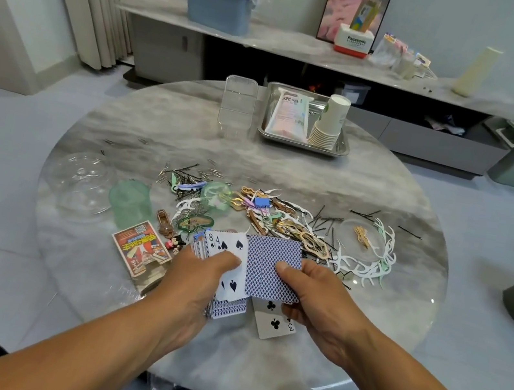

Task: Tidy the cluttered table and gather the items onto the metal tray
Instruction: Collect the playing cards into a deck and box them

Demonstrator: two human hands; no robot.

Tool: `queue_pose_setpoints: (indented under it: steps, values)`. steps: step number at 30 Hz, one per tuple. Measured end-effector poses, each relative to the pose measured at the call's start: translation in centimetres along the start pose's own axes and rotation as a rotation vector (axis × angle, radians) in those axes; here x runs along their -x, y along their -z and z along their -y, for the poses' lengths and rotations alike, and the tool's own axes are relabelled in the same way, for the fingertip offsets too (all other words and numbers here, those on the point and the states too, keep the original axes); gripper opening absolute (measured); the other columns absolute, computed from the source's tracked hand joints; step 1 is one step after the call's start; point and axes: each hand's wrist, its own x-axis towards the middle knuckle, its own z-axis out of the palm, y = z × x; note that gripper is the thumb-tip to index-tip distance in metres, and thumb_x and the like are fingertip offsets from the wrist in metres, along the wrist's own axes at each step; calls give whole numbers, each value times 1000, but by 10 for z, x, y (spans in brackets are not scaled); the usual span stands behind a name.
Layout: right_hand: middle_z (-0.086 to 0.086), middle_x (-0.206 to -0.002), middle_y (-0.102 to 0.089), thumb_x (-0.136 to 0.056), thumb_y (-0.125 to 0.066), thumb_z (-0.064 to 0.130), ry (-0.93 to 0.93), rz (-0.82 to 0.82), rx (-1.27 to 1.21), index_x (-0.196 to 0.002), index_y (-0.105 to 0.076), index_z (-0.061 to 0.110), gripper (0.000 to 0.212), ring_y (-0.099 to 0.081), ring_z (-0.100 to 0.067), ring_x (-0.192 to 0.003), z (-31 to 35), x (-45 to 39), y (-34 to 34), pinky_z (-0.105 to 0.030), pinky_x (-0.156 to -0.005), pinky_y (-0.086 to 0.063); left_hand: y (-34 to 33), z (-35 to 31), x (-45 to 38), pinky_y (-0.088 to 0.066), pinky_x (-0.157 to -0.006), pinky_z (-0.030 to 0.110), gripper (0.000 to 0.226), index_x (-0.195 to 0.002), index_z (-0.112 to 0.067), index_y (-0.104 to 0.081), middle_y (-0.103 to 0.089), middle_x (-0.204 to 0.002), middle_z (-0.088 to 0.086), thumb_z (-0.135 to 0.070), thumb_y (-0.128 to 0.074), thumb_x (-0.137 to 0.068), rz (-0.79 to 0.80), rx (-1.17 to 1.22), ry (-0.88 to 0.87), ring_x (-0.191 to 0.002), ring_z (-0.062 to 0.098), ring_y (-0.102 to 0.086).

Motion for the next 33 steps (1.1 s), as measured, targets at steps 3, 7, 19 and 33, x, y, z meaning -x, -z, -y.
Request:
queue_pose_setpoints:
  steps: [3, 7, 19, 33]
  values:
    - [-1, -92, -74, -100, -58, 27, 187, -240, 255, -101, -62, 24, 6, -70, -13, -73, 1, 0, 5, -28, -54, -50, 7, -3, -9, -59, -52, 38, 21, -101, -15, -69, -77, -78, 6, -2, -76, -86, -119, 4, -25, -59, 22, -74]
    - [7, -87, -56, -94, -52, 30, 470, -405, 1137, -92, -39, 31, 13, -55, -19, -74, -11, 3, 7, -36, -61, -43, 12, -9, -11, -59, -49, 38, 24, -102, -14, -70, -78, -79, 6, -3, -79, -83, -100, 30, 5, -60, 23, -75]
    - [-4, -89, -70, -106, -43, 41, 194, -135, 673, -99, -67, 14, 37, -65, -20, -76, -13, -2, 3, -40, -76, -56, 9, -4, -7, -61, -58, 40, 17, -102, -10, -71, -77, -78, 11, 0, -70, -88, -23, -10, 69, -60, 26, -73]
    - [-13, -92, -78, -84, -83, 28, -5, 25, 106, -99, -71, 11, 26, -56, -17, -66, -7, -4, 5, -22, -55, -48, -2, -2, 5, -60, -76, 54, 43, -116, -18, -68, -77, -103, 15, 13, -62, -88, 248, -1, 45, -94, 39, -74]
